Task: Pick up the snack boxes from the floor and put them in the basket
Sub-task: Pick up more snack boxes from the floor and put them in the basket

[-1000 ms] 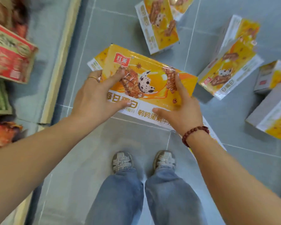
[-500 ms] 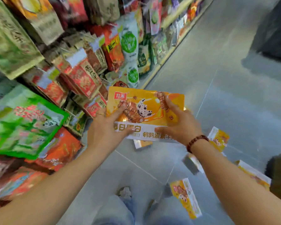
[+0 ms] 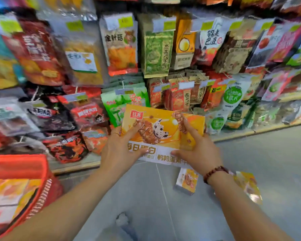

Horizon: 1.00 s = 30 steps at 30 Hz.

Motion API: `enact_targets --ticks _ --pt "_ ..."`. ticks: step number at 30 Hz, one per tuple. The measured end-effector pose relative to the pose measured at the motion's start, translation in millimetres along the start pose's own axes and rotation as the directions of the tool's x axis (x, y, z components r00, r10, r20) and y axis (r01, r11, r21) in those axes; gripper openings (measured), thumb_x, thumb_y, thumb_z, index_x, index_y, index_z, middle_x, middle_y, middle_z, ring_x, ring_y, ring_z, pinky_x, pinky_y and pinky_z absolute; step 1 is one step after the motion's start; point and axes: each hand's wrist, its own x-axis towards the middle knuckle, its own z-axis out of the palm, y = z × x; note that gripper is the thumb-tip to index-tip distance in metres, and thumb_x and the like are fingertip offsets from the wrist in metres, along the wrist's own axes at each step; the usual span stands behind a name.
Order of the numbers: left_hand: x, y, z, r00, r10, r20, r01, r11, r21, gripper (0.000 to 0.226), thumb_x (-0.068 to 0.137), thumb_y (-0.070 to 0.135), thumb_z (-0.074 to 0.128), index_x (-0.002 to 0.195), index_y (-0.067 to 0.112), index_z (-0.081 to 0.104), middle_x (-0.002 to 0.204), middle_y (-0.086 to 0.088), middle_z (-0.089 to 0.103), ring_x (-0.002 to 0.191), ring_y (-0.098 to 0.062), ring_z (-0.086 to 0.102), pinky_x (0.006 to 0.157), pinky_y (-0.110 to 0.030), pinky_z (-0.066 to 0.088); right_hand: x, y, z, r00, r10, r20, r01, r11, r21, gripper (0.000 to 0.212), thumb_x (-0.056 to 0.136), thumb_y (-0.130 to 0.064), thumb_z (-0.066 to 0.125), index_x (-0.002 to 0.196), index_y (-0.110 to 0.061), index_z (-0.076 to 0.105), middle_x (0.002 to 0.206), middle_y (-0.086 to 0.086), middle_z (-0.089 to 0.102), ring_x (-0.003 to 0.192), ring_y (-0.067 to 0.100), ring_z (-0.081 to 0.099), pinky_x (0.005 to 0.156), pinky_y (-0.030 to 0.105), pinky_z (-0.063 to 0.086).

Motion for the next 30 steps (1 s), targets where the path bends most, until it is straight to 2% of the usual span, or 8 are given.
enact_targets --ticks 4,8,11,15,18,25,30 --pt "-46.9 -54.4 -23.5 0.988 -0.140 -0.067 0.139 0.990 -0.024 0.082 0.065 0.052 0.075 0.134 0.054 0.031 0.138 -0.003 0.038 0.120 -0.024 0.046 0.094 -0.037 0.045 -11.9 -45.9 43.9 0.983 -0.144 0.112 0.145 0.989 -0.002 0.103 0.063 -0.049 0.079 0.132 -0.066 0.005 0.125 0.006 0.043 0.108 0.026 0.054 0.086 0.034 0.047" --pt "-90.6 -101.6 -51.4 0.959 -0.279 -0.059 0.278 0.960 -0.028 0.082 0.069 0.048 0.075 0.135 0.056 0.027 0.139 0.002 0.034 0.125 -0.017 0.039 0.098 -0.026 0.035 -34.3 -87.8 91.9 0.945 -0.241 0.221 0.251 0.968 -0.015 0.102 0.065 -0.047 0.079 0.135 -0.063 0.005 0.127 0.005 0.044 0.108 0.024 0.055 0.082 0.029 0.046" --pt "-120.6 -142.9 -78.0 0.930 -0.360 -0.076 0.360 0.933 -0.009 0.082 0.070 0.051 0.072 0.134 0.059 0.020 0.139 0.001 0.033 0.127 -0.020 0.038 0.098 -0.029 0.036 -49.6 -126.7 131.8 0.904 -0.292 0.313 0.315 0.949 -0.027 0.104 0.066 -0.050 0.077 0.137 -0.061 0.002 0.124 0.004 0.048 0.105 0.023 0.056 0.079 0.027 0.044" --pt "-161.6 -213.0 -123.2 0.873 -0.466 -0.145 0.467 0.884 -0.029 0.085 0.067 0.056 0.072 0.131 0.063 0.018 0.145 -0.002 0.031 0.130 -0.022 0.036 0.099 -0.031 0.037 -74.6 -197.2 192.1 0.849 -0.362 0.385 0.388 0.922 0.012 0.104 0.066 -0.051 0.077 0.137 -0.061 0.002 0.128 0.004 0.045 0.109 0.023 0.053 0.085 0.030 0.046" --pt "-191.6 -279.6 -162.6 0.833 -0.521 -0.185 0.522 0.852 -0.048 0.085 0.061 0.062 0.073 0.129 0.067 0.022 0.146 -0.003 0.031 0.131 -0.022 0.036 0.098 -0.033 0.040 -98.6 -257.6 242.7 0.806 -0.388 0.448 0.424 0.905 0.020 0.101 0.068 -0.054 0.074 0.134 -0.061 -0.002 0.124 0.005 0.044 0.110 0.025 0.052 0.083 0.031 0.045" --pt "-234.2 -414.0 -235.7 0.768 -0.622 -0.153 0.627 0.779 -0.019 0.087 0.060 0.065 0.071 0.132 0.062 0.023 0.148 -0.003 0.026 0.132 -0.021 0.034 0.101 -0.035 0.039 -145.1 -368.7 349.6 0.766 -0.386 0.515 0.408 0.910 0.075 0.100 0.067 -0.052 0.076 0.133 -0.062 0.002 0.119 0.004 0.044 0.106 0.025 0.054 0.085 0.033 0.046" --pt "-225.1 -478.1 -254.9 0.780 -0.608 -0.145 0.609 0.792 -0.047 0.089 0.057 0.062 0.075 0.134 0.055 0.031 0.143 -0.002 0.032 0.126 -0.022 0.039 0.098 -0.035 0.043 -147.7 -412.4 392.3 0.770 -0.356 0.530 0.396 0.917 0.041 0.099 0.070 -0.053 0.073 0.116 -0.072 -0.012 0.103 -0.001 0.037 0.098 0.027 0.056 0.079 0.033 0.047"
